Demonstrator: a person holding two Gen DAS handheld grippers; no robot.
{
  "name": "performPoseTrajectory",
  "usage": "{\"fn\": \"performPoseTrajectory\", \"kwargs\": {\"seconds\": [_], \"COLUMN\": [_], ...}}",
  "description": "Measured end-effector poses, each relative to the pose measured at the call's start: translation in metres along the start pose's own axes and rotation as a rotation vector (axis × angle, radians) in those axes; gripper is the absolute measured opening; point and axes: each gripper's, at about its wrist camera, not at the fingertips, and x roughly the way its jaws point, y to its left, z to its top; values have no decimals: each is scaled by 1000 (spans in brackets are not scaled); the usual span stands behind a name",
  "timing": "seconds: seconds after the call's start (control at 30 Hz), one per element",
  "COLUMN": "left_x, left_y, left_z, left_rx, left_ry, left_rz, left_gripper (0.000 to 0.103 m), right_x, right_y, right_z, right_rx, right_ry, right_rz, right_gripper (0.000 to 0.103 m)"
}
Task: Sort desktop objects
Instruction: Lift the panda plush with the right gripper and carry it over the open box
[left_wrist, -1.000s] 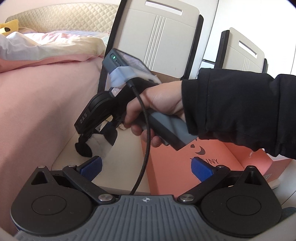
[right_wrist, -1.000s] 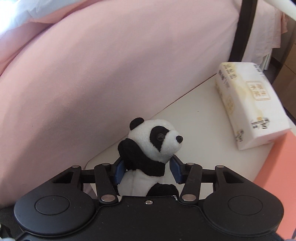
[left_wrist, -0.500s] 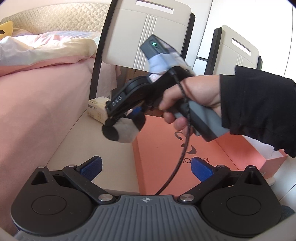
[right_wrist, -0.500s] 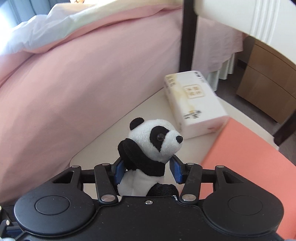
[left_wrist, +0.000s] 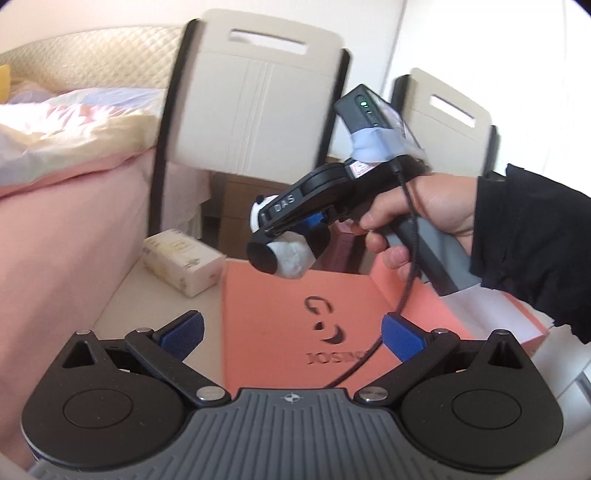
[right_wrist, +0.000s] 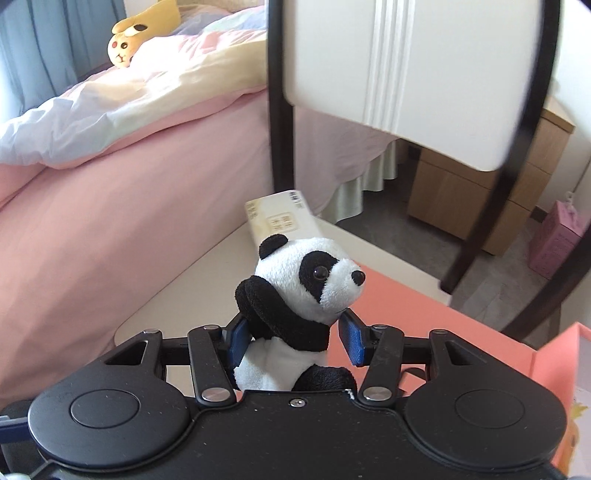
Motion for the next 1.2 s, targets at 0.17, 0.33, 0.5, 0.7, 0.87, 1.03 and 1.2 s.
{"fn": "performPoseTrajectory", "kwargs": {"seconds": [0.17, 0.33, 0.5, 0.7, 0.87, 1.03, 1.2], "left_x": [6, 13, 19, 33, 51, 75, 98], "left_y": [-36, -70, -93, -120, -144, -155, -166], "left_z": [6, 6, 6, 10, 7, -2, -11], "left_rx": [44, 103, 137, 153, 196, 236, 275], "left_ry": [2, 4, -3, 0, 1, 20, 39], "left_rz": [-39, -63, -70, -105, -140, -185, -230], "left_gripper": [103, 103, 103, 103, 103, 103, 103], "right_x": [-20, -50, -78, -104, -128, -149, -155], "right_y": [-34, -65, -99, -139, -166, -196, -231], "right_z": [-11, -26, -46, -65, -82, -101, -124], "right_rx": [37, 68, 109, 168, 210, 250, 309], "right_ry": [-35, -71, -90, -135, -184, -209, -177], "right_rz": [-48, -80, -112, -153, -172, -234, -335], "right_gripper": [51, 51, 51, 51, 51, 51, 51]}}
